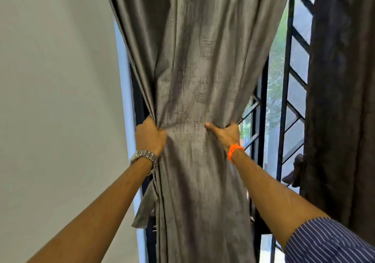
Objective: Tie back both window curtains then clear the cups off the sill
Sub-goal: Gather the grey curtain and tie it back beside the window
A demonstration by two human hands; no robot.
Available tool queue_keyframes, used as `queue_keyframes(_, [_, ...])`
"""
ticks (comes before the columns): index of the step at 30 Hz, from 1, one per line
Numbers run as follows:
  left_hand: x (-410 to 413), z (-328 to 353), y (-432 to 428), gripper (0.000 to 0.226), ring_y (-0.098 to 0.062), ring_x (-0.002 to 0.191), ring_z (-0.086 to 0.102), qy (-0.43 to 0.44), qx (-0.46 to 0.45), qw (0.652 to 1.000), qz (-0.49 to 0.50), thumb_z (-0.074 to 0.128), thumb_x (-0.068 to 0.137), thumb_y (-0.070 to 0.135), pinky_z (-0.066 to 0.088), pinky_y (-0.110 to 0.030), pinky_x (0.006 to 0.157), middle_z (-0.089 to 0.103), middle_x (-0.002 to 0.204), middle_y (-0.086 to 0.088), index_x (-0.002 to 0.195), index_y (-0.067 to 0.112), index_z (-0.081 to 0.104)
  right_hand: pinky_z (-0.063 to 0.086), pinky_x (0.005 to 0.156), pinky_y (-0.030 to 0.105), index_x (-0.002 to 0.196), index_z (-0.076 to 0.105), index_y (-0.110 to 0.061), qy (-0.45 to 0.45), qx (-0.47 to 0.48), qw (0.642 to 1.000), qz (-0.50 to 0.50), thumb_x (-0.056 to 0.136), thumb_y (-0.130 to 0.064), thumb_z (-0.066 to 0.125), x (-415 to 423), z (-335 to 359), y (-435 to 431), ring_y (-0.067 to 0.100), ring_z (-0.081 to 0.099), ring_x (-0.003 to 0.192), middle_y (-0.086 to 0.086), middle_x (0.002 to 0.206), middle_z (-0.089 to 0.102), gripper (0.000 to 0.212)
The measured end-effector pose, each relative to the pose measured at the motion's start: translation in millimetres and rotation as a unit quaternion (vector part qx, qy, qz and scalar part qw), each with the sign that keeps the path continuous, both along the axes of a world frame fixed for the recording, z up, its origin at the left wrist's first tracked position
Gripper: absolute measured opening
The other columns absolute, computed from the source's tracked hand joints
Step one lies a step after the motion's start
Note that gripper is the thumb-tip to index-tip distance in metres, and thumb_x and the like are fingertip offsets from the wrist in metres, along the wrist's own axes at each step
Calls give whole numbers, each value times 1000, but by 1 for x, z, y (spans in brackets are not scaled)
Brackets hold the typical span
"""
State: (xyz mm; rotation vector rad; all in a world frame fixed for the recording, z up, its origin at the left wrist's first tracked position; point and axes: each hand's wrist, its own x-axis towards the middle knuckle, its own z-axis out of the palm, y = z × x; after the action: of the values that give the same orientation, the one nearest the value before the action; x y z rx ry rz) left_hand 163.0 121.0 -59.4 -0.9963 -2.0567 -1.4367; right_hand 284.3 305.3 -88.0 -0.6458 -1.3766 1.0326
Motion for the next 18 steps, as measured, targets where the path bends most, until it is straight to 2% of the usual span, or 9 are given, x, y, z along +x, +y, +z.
queue_keyframes(1, [0,0,1,39,-15,51,33,1,-1,1000,0,51,83,-3,31,-33,57,36,59,0,61,18,25,56,86,36,111,65,1,-1,4,1000,-30,64,-21,91,-2,1,-5,23,68,91,11,102,72,58])
queue_keyframes(3, [-2,-1,3,36,-13,50,33,1,0,1000,2,51,82,-2,33,-34,55,37,59,-1,63,16,27,57,75,39,92,70,-4,-16,10,997,-72,66,-22,89,-6,1,-15,21,65,76,10,85,71,37])
queue_keyframes(5, [-2,-2,5,25,-14,50,34,0,-3,1000,1,53,84,1,35,-37,55,38,59,0,70,10,34,58,66,41,74,67,-12,-26,26,995,-90,62,-31,88,-8,-2,-24,19,64,64,2,69,69,31])
queue_keyframes(8, [2,-1,11,15,-27,61,47,-11,-4,1000,-10,53,87,5,34,-35,60,44,66,-3,80,7,40,47,59,27,73,63,-17,-55,60,991,-107,62,-30,89,-9,-4,-42,8,55,54,-11,58,58,31])
queue_keyframes(11, [12,1,17,4,-41,83,58,-5,-14,999,-35,51,86,3,40,-40,68,58,82,-18,86,5,48,50,59,31,74,66,-12,-69,88,987,-111,63,-27,88,-14,0,-67,17,58,57,-2,60,62,30])
queue_keyframes(13, [22,3,19,8,-44,91,59,-10,-18,999,-49,51,87,2,42,-41,73,63,93,-24,94,-1,54,51,57,30,68,64,-14,-69,87,989,-100,65,-25,85,-20,2,-81,14,59,55,-1,59,64,24])
queue_keyframes(15, [31,4,20,9,-43,94,58,-18,-21,998,-63,50,88,2,36,-36,69,63,96,-24,95,-2,54,55,65,31,77,71,-9,-54,76,993,-70,68,-18,82,-26,2,-93,17,67,67,7,72,73,17])
queue_keyframes(18, [36,4,22,4,-41,93,58,-29,-28,995,-90,49,90,5,35,-35,68,60,95,-22,90,1,52,55,73,35,91,71,0,-61,76,995,-31,75,-14,75,-33,-6,-105,23,69,84,16,89,75,22])
